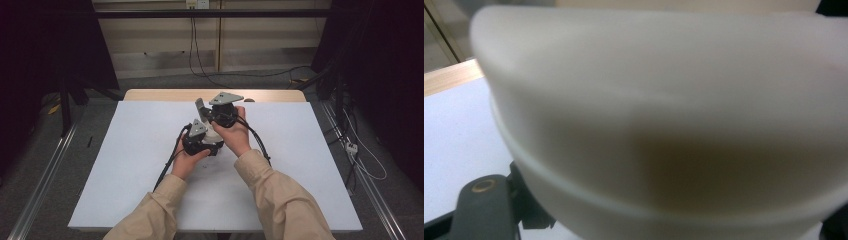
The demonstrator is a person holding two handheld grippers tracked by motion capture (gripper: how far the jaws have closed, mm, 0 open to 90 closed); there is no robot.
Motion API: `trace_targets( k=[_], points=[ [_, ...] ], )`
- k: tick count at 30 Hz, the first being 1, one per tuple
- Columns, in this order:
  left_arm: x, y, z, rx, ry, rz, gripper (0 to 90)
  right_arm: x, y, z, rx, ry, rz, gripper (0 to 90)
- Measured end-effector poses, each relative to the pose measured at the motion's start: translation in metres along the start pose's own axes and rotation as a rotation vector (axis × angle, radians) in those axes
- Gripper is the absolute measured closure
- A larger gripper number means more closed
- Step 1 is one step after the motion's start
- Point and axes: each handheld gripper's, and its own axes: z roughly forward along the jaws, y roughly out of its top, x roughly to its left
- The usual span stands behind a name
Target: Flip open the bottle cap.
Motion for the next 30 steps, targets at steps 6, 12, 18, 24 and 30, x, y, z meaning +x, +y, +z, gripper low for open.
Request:
trace_targets(
  k=[6,12,18,24,30],
  points=[
    [-0.0007,-0.0004,0.0003,-0.003,0.002,-0.014,18.7,-0.0003,0.0012,0.0013,0.002,0.002,0.0,89.2],
    [-0.0006,-0.0004,0.0003,-0.002,0.001,-0.015,18.7,-0.0009,0.0009,0.0033,0.0,0.003,0.002,89.2],
    [-0.0007,-0.0005,0.0004,-0.002,0.002,-0.016,18.7,-0.0011,0.0003,0.0044,-0.001,0.005,0.002,89.1],
    [-0.0005,-0.0005,0.0003,0.001,0.003,-0.014,18.7,-0.0023,-0.0006,0.006,-0.004,0.009,0.009,89.1],
    [-0.0005,-0.0005,0.0004,0.001,0.002,-0.015,18.7,-0.0031,-0.0014,0.0082,-0.005,0.009,0.015,89.3]
  ],
)
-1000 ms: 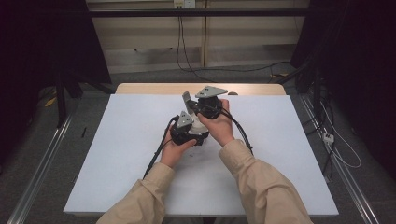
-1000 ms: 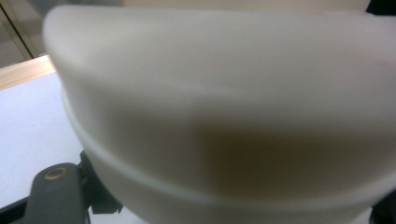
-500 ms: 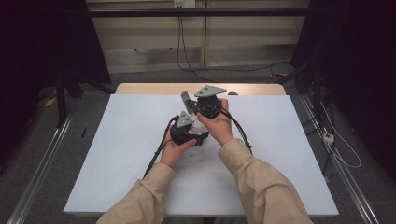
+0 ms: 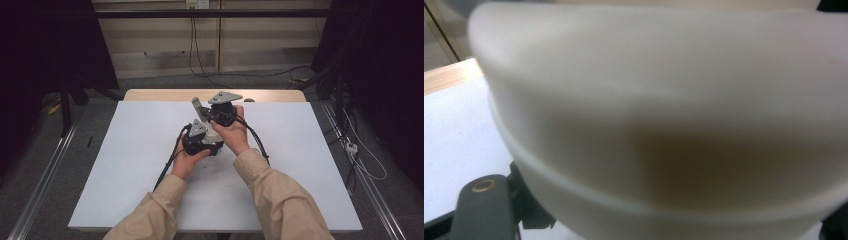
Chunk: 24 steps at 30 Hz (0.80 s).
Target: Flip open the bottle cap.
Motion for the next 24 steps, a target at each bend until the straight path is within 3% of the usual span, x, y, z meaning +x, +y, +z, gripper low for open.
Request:
trace_targets(
  k=[24],
  points=[
    [-0.0003,-0.0001,0.0001,0.002,0.002,-0.002,18.8,-0.0002,-0.001,0.0064,-0.001,0.002,0.005,89.9]
  ],
)
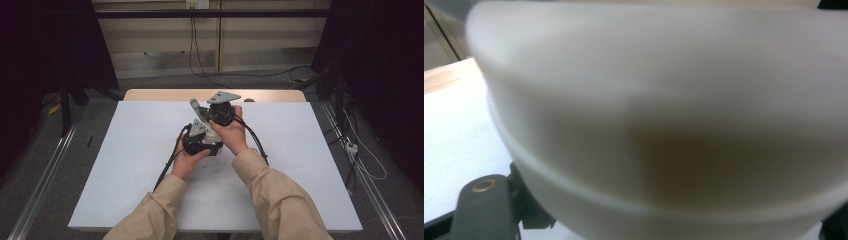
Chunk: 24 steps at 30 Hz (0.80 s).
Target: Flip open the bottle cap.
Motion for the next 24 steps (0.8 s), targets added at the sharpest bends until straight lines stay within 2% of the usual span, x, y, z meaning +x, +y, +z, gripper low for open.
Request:
trace_targets(
  k=[24],
  points=[
    [0.0006,0.0,0.0001,0.004,-0.007,0.01,18.8,-0.0008,-0.0017,0.0037,0.01,0.007,0.02,90.0]
  ],
)
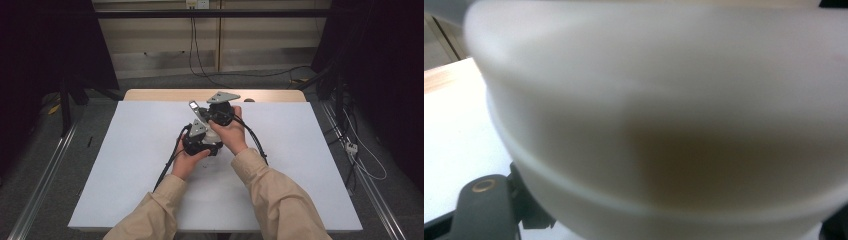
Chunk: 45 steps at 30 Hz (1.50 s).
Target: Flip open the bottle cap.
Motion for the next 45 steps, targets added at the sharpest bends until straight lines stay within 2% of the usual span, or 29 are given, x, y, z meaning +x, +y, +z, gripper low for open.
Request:
trace_targets(
  k=[14,20,25,27,30,31,33,34,37,38,40,45],
  points=[
    [0.0,0.0,0.0,-0.005,-0.004,-0.013,18.8,0.0,-0.001,0.003,0.022,0.004,0.017,90.0],
    [0.0,0.0,0.0,-0.005,-0.005,-0.015,18.7,0.001,-0.001,0.003,0.024,0.005,0.014,90.0],
    [0.001,0.0,0.0,-0.002,0.003,-0.002,18.5,0.002,-0.001,0.003,0.023,-0.003,0.001,89.8],
    [0.0,0.0,0.0,-0.002,-0.013,-0.011,18.4,0.002,-0.001,0.002,0.023,-0.005,-0.001,88.6],
    [0.001,0.0,-0.001,0.009,-0.004,-0.005,17.8,0.003,-0.001,0.001,0.024,-0.005,-0.009,85.7],
    [0.001,0.0,-0.001,0.012,-0.016,-0.019,17.3,0.003,-0.001,0.0,0.024,-0.007,-0.01,84.9],
    [0.002,0.0,-0.002,0.018,-0.011,-0.025,16.0,0.003,-0.001,-0.002,0.02,-0.011,-0.006,83.5],
    [0.002,0.0,-0.003,0.022,-0.006,-0.014,15.5,0.003,-0.001,-0.003,0.018,-0.012,-0.003,83.1],
    [0.002,0.001,-0.004,0.022,-0.017,-0.023,14.1,0.001,-0.002,-0.006,0.025,-0.016,-0.003,80.8],
    [0.002,0.001,-0.005,0.022,-0.003,-0.021,13.8,0.0,-0.002,-0.008,0.026,-0.018,-0.001,80.1],
    [0.002,0.002,-0.006,0.017,-0.027,-0.029,13.3,-0.002,-0.003,-0.011,0.019,-0.021,0.008,78.6],
    [0.002,0.003,-0.01,0.036,-0.042,-0.028,11.0,-0.006,-0.005,-0.016,0.024,-0.026,0.014,72.7]
  ],
)
